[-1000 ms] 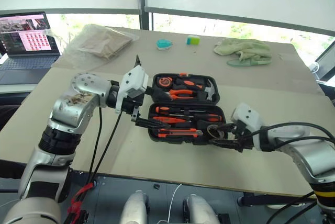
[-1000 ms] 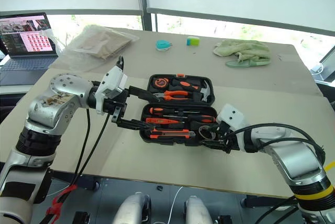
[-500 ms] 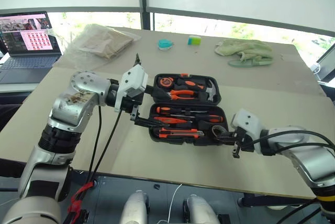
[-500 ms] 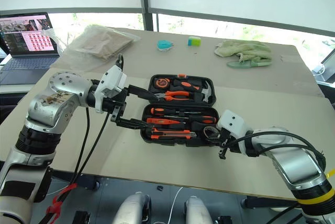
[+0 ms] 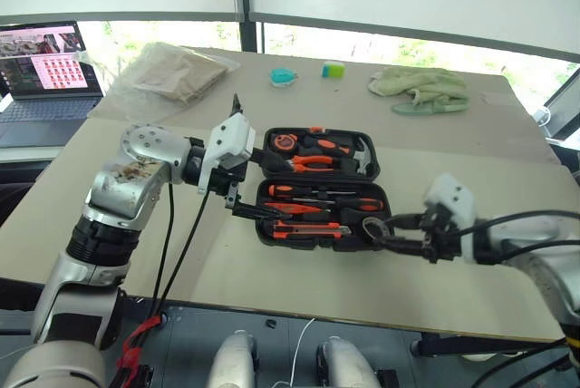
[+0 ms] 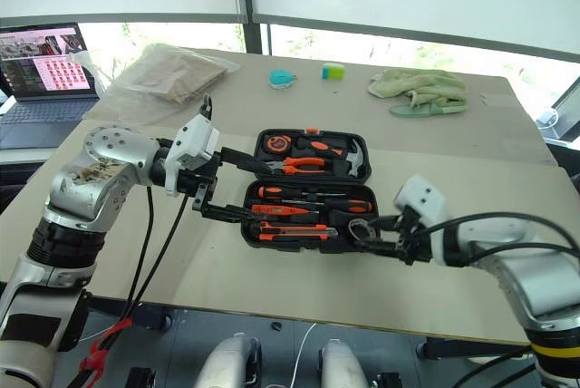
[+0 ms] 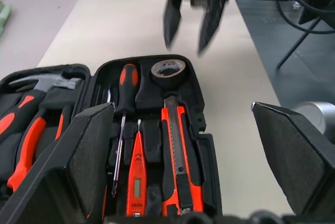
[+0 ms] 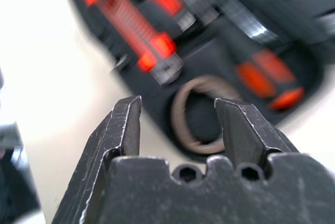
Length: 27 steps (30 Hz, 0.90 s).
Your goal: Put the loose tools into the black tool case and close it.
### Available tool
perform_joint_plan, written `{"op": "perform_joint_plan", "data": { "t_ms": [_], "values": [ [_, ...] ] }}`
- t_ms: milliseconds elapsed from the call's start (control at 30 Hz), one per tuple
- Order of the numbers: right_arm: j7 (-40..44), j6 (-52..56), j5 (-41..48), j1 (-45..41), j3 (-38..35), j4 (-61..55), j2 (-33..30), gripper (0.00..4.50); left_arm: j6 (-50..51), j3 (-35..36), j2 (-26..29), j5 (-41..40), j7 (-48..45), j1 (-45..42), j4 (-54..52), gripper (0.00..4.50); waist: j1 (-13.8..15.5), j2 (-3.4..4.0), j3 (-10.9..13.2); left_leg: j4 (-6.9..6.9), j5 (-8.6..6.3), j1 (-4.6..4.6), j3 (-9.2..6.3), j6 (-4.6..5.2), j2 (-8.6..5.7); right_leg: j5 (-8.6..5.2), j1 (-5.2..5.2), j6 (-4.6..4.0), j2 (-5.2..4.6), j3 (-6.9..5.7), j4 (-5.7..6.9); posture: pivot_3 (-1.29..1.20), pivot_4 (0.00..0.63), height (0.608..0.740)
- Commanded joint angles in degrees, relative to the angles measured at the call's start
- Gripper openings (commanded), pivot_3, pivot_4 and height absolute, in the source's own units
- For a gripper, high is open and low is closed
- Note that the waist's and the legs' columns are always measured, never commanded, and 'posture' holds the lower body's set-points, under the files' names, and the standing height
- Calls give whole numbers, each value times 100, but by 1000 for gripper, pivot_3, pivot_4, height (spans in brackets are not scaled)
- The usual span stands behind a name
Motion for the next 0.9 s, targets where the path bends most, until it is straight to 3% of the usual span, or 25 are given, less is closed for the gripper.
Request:
{"op": "perform_joint_plan", "data": {
  "t_ms": [33,100,200,400,733,900],
  "values": [
    [-193,110,81,-29,118,-183,89,2651,62,104,-5,-128,87,-109,-246,4500,1,-2,1,0,0,0,-1,0,2,0,0,-1,2,-1,0,0,150,740],
    [-317,41,30,-100,304,-210,259,2651,72,85,-34,-137,93,-162,-258,4500,0,-2,1,0,0,-1,1,0,0,0,-1,-1,0,0,-1,0,150,740],
    [-674,-197,-202,-278,697,-83,738,1959,40,61,-46,-120,64,-212,-225,4500,-5,-2,1,1,0,-1,1,0,-1,0,-1,0,0,1,0,0,150,740],
    [-710,-450,-596,-170,1207,109,814,69,26,50,-19,-96,-7,-260,-183,4500,13,-1,2,0,0,-4,2,0,-2,-1,-3,0,-1,1,-1,0,150,740],
    [-752,-710,-918,-98,1370,677,952,69,9,44,-6,-54,-64,-284,-149,4500,7,-1,1,1,0,-2,2,0,-2,0,-1,0,0,1,0,0,150,740],
    [-739,-247,95,-226,221,250,1081,69,79,145,99,18,95,-160,-44,4500,8,-1,2,2,0,-4,2,0,-2,0,-1,0,0,1,0,0,150,740]
  ]
}}
